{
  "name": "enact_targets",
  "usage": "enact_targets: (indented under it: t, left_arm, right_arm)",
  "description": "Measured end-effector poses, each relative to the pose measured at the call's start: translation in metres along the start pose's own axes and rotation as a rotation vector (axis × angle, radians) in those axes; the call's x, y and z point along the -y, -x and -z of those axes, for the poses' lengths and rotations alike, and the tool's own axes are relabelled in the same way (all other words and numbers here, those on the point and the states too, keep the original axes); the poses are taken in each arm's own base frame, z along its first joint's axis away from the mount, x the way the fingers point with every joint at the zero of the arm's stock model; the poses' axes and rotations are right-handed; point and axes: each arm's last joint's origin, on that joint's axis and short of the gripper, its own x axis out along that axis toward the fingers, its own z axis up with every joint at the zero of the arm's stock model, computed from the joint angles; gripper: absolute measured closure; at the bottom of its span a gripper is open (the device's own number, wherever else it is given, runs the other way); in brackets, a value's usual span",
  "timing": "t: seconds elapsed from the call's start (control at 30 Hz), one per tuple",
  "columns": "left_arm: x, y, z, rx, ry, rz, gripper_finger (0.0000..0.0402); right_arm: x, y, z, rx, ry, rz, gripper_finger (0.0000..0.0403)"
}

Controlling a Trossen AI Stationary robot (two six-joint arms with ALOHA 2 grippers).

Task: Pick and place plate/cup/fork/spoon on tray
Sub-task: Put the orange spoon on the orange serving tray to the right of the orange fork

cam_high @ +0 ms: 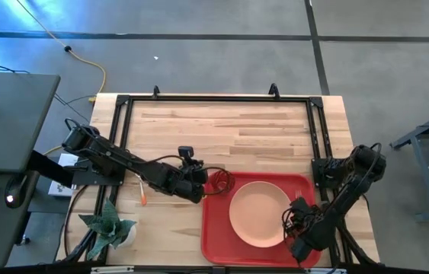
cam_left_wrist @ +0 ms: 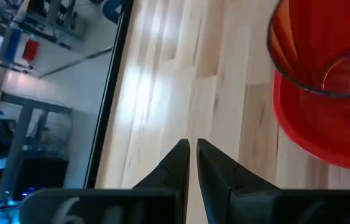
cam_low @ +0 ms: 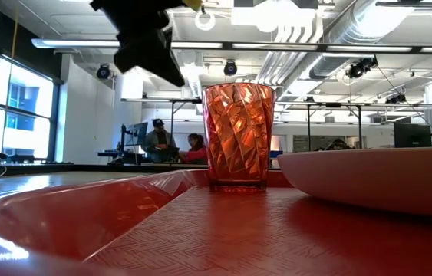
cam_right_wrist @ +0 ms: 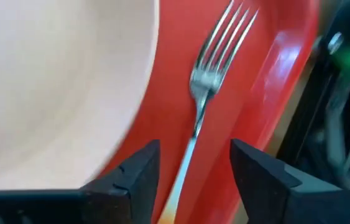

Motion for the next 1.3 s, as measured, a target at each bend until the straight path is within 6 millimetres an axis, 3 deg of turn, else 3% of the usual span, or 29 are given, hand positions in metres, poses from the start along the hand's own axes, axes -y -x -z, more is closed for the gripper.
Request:
enact_targets:
  t: [0.13,0.27,0.37,0.57,0.77,0.97,1.1,1.3]
  left_arm:
    - [-0.007,0.012,0.006,-0.040,0.031,0.127,0.0383]
    - [-0.017,0.029,0.024,-0.195,0.072,0.304,0.0383]
    - [-0.024,0.047,0.040,-0.264,0.140,0.330,0.0383]
    - [-0.041,0.060,0.091,-0.310,0.428,0.284,0.0376]
    - [-0.058,0.041,0.131,-0.509,0.632,0.292,0.0326]
    - [-0.060,0.015,0.155,-0.723,0.591,0.401,0.0250]
    - [-0.063,-0.002,0.173,-0.840,0.616,0.375,0.0204]
    - [-0.078,-0.021,0.192,-0.964,0.715,0.298,0.0179]
  right_arm:
    - [0.013,0.018,-0.009,0.160,0.056,-0.140,0.0209]
    - [0.029,0.038,-0.017,0.436,0.072,-0.353,0.0208]
    - [0.038,0.048,-0.021,0.631,0.084,-0.465,0.0208]
    - [0.039,0.048,-0.033,0.807,0.100,-0.426,0.0208]
    - [0.039,0.046,-0.056,0.844,0.134,-0.273,0.0208]
    - [0.031,0.045,-0.076,0.838,0.135,-0.222,0.0208]
    - [0.026,0.044,-0.084,0.829,0.131,-0.203,0.0208]
    - [0.024,0.043,-0.091,0.831,0.128,-0.184,0.0208]
